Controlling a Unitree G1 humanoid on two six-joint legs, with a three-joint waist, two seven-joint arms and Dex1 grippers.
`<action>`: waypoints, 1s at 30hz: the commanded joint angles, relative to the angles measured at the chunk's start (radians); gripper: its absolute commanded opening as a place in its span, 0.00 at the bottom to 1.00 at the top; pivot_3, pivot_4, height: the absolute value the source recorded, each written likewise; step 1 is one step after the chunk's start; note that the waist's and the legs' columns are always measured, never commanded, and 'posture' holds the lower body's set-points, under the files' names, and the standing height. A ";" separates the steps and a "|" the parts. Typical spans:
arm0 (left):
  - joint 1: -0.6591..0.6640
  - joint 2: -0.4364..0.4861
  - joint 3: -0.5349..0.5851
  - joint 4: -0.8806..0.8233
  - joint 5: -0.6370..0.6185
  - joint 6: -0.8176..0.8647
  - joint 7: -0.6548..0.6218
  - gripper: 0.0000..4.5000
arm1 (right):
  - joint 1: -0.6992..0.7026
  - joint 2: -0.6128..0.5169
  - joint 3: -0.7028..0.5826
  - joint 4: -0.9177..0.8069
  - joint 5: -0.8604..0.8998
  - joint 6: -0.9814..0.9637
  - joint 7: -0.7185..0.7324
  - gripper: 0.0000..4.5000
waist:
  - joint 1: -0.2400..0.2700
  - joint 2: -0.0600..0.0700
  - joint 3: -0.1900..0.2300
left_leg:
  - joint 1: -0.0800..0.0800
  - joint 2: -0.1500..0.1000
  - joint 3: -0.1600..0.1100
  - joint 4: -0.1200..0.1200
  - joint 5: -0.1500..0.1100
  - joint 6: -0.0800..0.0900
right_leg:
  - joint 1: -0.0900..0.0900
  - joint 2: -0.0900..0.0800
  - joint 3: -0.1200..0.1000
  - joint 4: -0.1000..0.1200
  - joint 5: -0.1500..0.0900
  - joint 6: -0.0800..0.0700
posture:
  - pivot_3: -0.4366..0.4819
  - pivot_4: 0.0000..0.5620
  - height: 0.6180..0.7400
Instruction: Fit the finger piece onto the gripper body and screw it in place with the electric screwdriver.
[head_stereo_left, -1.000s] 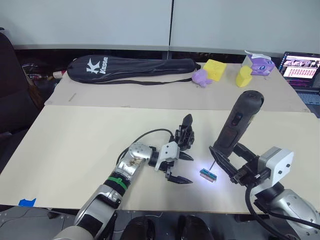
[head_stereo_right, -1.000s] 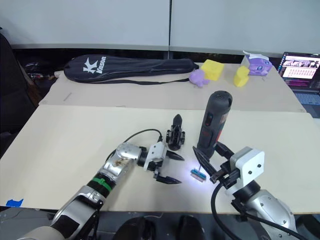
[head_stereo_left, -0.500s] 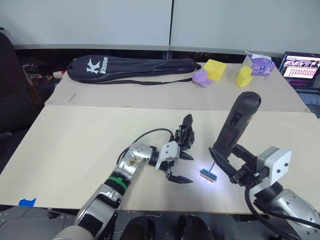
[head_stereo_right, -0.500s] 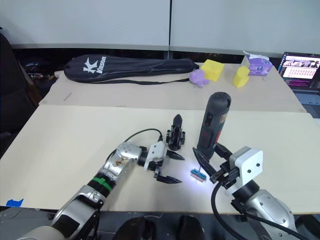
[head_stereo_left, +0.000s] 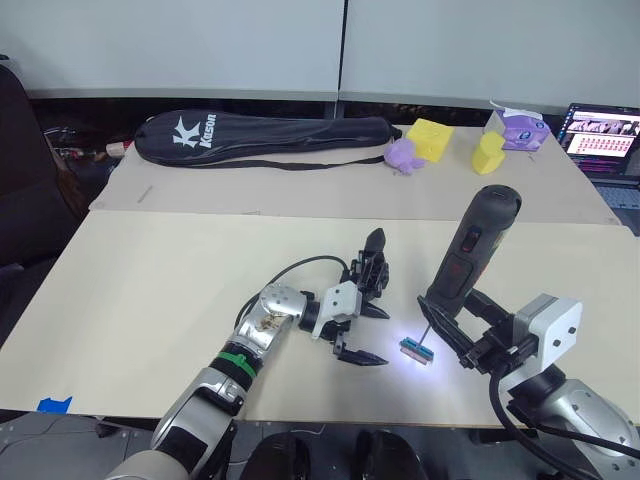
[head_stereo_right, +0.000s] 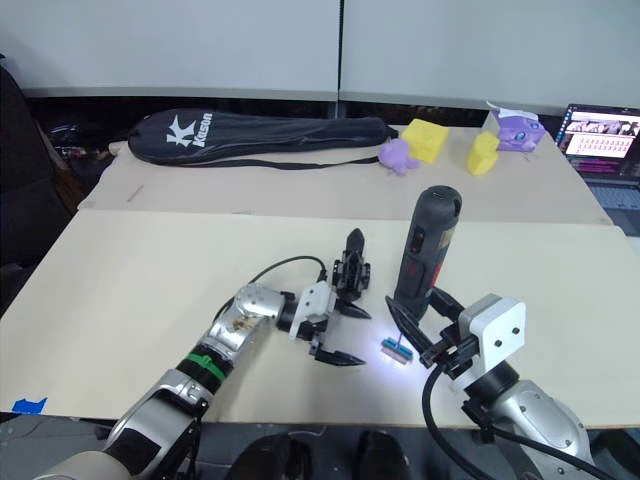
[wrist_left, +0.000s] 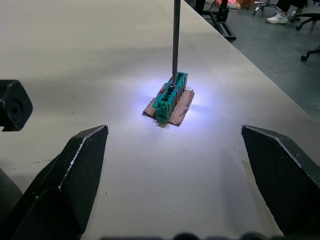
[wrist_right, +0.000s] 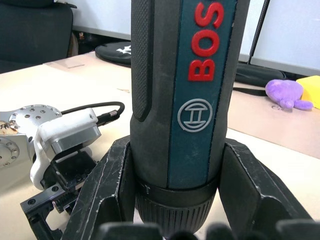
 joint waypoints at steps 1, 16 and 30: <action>-0.013 -0.007 0.010 -0.009 -0.005 -0.021 0.000 1.00 | -0.012 0.003 -0.015 -0.037 0.007 -0.017 -0.008 0.43 | 0.000 0.000 0.000 | 0.000 0.000 0.000 0.000 0.000 0.000 | 0.000 0.000 0.000 0.000 0.000 0.000 | 0.48 0.27 1.00; -0.011 -0.007 0.012 -0.009 -0.006 -0.023 0.004 1.00 | -0.031 -0.013 -0.025 -0.037 0.038 0.012 -0.008 0.43 | 0.000 0.000 0.000 | 0.000 0.000 0.000 0.000 0.000 0.000 | 0.000 0.000 0.000 0.000 0.000 0.000 | 0.48 0.27 1.00; -0.016 -0.007 0.013 0.001 -0.004 -0.033 0.007 1.00 | -0.030 -0.014 -0.040 -0.031 0.069 0.050 -0.009 0.43 | 0.000 0.000 0.000 | 0.000 0.000 0.000 0.000 0.000 0.000 | 0.000 0.000 0.000 0.000 0.000 0.000 | 0.48 0.27 1.00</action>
